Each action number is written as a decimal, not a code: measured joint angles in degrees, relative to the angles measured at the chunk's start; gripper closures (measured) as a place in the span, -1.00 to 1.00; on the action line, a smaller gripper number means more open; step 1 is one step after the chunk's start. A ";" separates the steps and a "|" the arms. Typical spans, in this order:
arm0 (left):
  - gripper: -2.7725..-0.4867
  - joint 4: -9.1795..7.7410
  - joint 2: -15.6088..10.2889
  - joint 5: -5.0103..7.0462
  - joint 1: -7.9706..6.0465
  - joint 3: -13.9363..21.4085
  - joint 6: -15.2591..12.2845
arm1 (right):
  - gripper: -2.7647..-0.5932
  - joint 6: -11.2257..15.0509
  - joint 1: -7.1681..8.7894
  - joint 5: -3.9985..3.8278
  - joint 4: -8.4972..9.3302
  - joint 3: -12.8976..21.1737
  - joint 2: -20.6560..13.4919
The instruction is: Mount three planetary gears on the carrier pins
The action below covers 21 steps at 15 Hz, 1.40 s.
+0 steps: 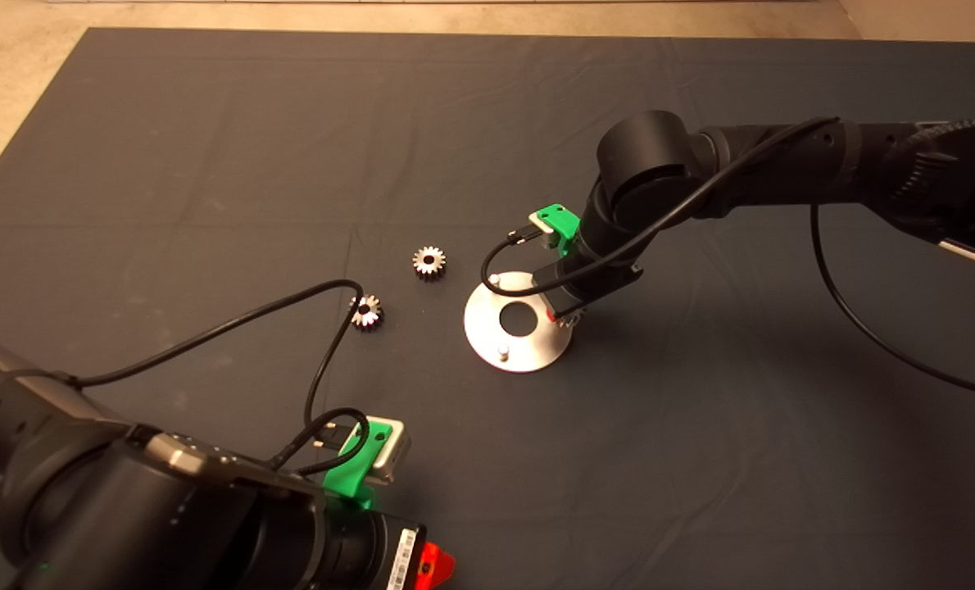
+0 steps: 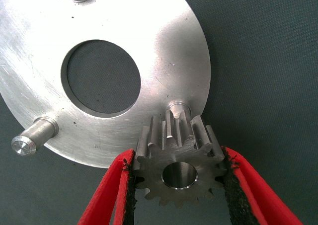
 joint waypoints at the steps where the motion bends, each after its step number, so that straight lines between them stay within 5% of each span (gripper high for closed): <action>1: -0.75 -0.01 0.00 0.00 0.00 0.00 0.00 | 0.61 0.00 0.00 0.00 -0.04 0.01 0.00; 21: -0.75 0.13 -0.16 0.00 0.00 0.00 0.00 | 0.60 0.03 0.33 -0.24 -0.42 -0.36 -0.44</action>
